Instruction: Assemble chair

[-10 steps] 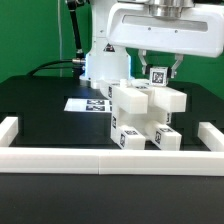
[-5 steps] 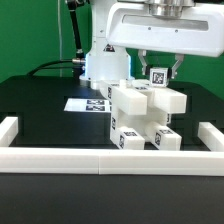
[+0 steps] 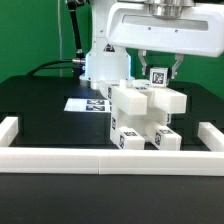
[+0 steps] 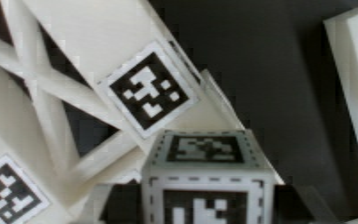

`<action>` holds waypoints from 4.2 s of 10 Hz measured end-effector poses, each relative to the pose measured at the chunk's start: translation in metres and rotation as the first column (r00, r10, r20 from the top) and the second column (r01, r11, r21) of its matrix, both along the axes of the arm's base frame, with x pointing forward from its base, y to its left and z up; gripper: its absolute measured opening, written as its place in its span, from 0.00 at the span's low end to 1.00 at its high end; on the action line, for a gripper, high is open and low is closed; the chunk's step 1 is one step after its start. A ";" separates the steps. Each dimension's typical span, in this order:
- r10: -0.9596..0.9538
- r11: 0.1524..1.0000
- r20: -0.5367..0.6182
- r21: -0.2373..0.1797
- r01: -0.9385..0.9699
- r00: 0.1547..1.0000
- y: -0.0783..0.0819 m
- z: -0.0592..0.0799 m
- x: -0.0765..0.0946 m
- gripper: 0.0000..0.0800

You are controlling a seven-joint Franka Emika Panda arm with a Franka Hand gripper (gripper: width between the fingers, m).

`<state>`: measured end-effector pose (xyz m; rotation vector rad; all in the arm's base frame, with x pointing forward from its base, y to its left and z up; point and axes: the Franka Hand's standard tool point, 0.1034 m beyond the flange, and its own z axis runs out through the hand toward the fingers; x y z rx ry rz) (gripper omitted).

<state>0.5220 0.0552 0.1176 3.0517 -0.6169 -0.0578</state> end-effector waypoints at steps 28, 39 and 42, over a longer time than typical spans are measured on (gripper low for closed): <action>-1.000 0.025 -0.018 -0.017 1.000 0.024 0.015 -0.001 -0.001 0.36; -0.816 0.577 -0.038 -0.010 0.816 0.577 0.022 -0.002 -0.002 0.81; -0.639 0.769 -0.033 -0.003 0.640 0.768 0.026 -0.002 -0.003 0.81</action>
Offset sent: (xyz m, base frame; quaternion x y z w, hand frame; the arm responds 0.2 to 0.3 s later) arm 0.0000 0.0000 0.0000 0.0000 0.0000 0.1938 0.9810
